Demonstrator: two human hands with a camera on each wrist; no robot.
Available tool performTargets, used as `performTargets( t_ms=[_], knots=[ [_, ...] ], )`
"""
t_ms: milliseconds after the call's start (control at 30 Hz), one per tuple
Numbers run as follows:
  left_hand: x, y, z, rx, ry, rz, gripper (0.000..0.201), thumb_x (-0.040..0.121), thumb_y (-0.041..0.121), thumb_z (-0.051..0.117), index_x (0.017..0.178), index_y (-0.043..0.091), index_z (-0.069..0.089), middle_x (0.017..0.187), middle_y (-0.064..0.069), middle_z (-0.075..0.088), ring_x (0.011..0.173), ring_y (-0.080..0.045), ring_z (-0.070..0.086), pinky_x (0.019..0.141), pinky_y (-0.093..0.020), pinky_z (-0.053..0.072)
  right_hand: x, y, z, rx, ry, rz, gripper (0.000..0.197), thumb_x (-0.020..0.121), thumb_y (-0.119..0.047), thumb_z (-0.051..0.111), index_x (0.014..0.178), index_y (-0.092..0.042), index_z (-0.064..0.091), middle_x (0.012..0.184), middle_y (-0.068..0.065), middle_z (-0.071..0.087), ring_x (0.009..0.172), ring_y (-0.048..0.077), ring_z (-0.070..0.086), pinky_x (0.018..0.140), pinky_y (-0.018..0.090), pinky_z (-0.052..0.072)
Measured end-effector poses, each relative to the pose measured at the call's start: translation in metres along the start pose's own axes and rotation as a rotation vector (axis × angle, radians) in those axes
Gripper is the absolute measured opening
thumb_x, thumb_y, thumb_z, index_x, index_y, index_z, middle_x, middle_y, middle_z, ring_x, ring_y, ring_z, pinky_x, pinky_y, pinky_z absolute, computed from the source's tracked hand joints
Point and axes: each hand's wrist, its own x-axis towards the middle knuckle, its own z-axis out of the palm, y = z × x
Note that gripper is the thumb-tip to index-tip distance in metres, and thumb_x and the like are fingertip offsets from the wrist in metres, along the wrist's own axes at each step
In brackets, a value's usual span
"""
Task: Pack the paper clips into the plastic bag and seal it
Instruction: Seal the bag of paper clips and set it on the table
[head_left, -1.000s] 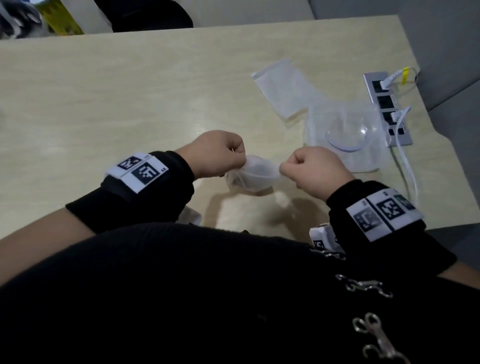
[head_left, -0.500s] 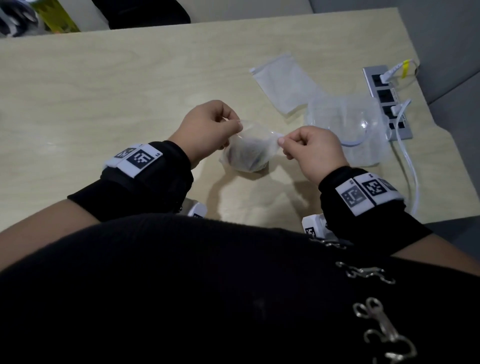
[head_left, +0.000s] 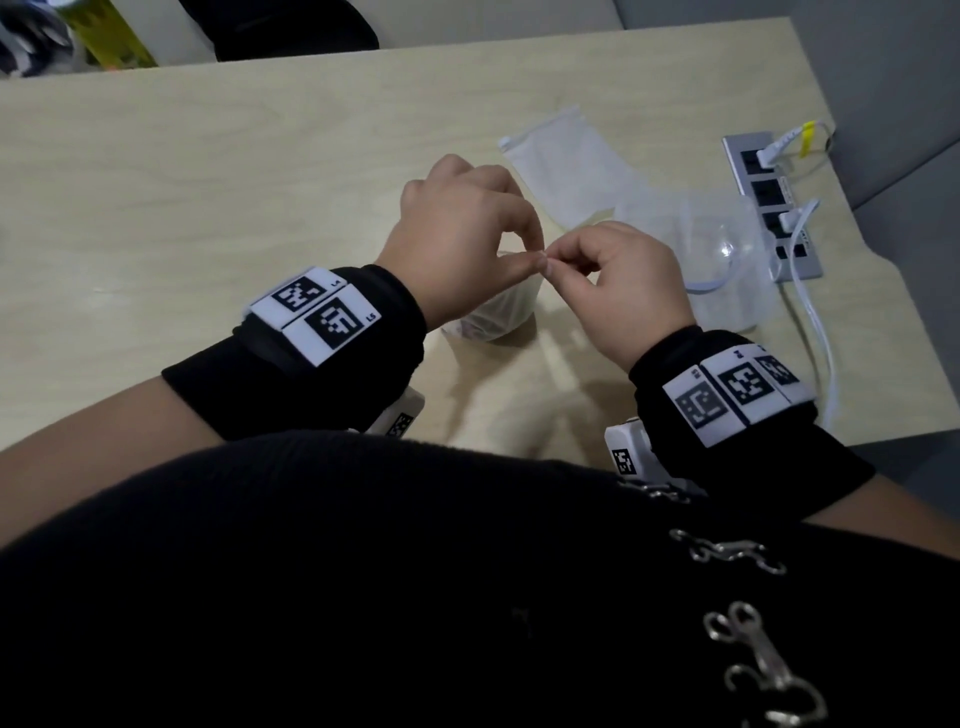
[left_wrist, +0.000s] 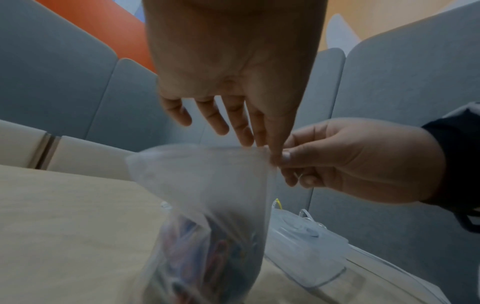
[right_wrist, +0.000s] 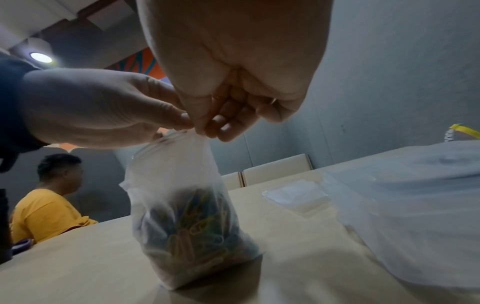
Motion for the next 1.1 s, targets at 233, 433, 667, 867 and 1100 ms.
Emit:
performTargets(
  t_ms=[233, 433, 667, 867, 1100],
  knots=[
    [0.002, -0.008, -0.005, 0.112, -0.074, 0.027, 0.017, 0.089, 0.042, 0.063, 0.095, 0.027, 0.069, 0.113, 0.009, 0.061, 0.114, -0.027, 0.045, 0.088, -0.04, 0.031, -0.002, 0.003, 0.001, -0.021, 0.111, 0.052, 0.008, 0.085, -0.026, 0.06, 0.083, -0.023, 0.067, 0.084, -0.008, 0.061, 0.074, 0.006, 0.054, 0.071, 0.018, 0.04],
    [-0.003, -0.029, -0.012, 0.12, -0.067, -0.066, 0.012, 0.09, 0.038, 0.062, 0.093, 0.028, 0.068, 0.115, 0.007, 0.061, 0.111, -0.028, 0.047, 0.089, -0.042, 0.034, 0.001, 0.023, -0.012, 0.016, 0.233, 0.281, 0.008, 0.085, -0.024, 0.055, 0.079, -0.026, 0.061, 0.089, 0.001, 0.066, 0.077, 0.016, 0.059, 0.073, 0.025, 0.048],
    [-0.003, -0.024, -0.004, -0.145, -0.197, -0.107, 0.018, 0.097, 0.032, 0.049, 0.102, 0.017, 0.058, 0.114, 0.001, 0.063, 0.108, -0.023, 0.057, 0.093, -0.035, 0.044, 0.001, 0.023, -0.016, 0.162, 0.253, 0.379, 0.007, 0.081, -0.018, 0.053, 0.077, -0.018, 0.058, 0.074, -0.003, 0.056, 0.07, 0.013, 0.051, 0.069, 0.024, 0.044],
    [-0.003, -0.02, -0.004, -0.492, -0.124, -0.299, 0.015, 0.102, 0.023, 0.043, 0.088, 0.023, 0.047, 0.08, 0.011, 0.062, 0.071, 0.003, 0.064, 0.068, -0.016, 0.046, 0.015, 0.015, -0.022, 0.24, 0.224, 0.366, 0.011, 0.082, -0.017, 0.052, 0.072, -0.014, 0.055, 0.061, -0.01, 0.045, 0.058, 0.005, 0.04, 0.057, 0.015, 0.037],
    [0.016, -0.052, 0.007, -0.491, 0.016, -0.626, 0.016, 0.098, 0.03, 0.047, 0.104, 0.016, 0.051, 0.094, 0.0, 0.066, 0.083, -0.016, 0.07, 0.074, -0.033, 0.05, 0.049, 0.017, -0.01, 0.067, 0.016, 0.333, 0.015, 0.087, -0.022, 0.052, 0.097, -0.02, 0.063, 0.087, -0.009, 0.06, 0.085, 0.011, 0.055, 0.077, 0.022, 0.041]
  ],
)
